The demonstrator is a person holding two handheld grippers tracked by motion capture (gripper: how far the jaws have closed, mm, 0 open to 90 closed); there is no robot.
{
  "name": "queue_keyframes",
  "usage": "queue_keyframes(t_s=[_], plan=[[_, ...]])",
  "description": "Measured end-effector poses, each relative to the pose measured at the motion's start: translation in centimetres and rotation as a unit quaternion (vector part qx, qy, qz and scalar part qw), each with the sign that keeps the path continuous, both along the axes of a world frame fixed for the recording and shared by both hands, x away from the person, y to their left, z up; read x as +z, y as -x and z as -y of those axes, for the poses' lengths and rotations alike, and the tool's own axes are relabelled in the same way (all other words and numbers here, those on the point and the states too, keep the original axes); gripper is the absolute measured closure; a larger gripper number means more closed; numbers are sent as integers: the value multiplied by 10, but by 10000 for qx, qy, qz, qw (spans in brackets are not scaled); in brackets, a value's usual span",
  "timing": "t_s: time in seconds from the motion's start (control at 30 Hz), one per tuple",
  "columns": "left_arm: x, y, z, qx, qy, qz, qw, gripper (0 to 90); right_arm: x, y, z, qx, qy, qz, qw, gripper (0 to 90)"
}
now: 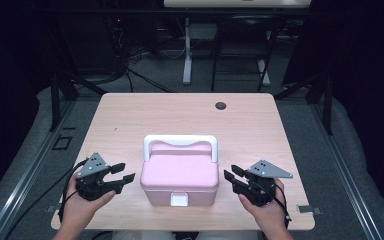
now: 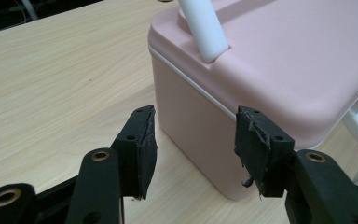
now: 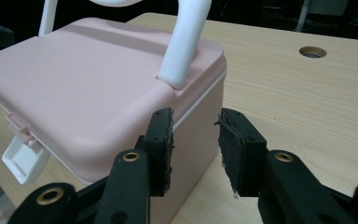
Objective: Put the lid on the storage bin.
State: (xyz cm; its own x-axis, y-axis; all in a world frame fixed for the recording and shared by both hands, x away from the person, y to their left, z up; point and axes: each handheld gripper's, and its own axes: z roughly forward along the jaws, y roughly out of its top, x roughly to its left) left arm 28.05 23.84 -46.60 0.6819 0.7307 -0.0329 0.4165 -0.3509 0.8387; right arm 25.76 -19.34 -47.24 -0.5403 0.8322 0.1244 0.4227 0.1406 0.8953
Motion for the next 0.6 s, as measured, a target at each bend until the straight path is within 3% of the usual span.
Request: queue_keyframes(t_s=[0.23,0.6], plan=[[3,-10,0,121,62,7,9999,481,2,-8,4,-101,-4,-56,9999,620],[6,-43,4,355,33,29,9994,477,9,-35,9,-416,-54,36,9991,601]])
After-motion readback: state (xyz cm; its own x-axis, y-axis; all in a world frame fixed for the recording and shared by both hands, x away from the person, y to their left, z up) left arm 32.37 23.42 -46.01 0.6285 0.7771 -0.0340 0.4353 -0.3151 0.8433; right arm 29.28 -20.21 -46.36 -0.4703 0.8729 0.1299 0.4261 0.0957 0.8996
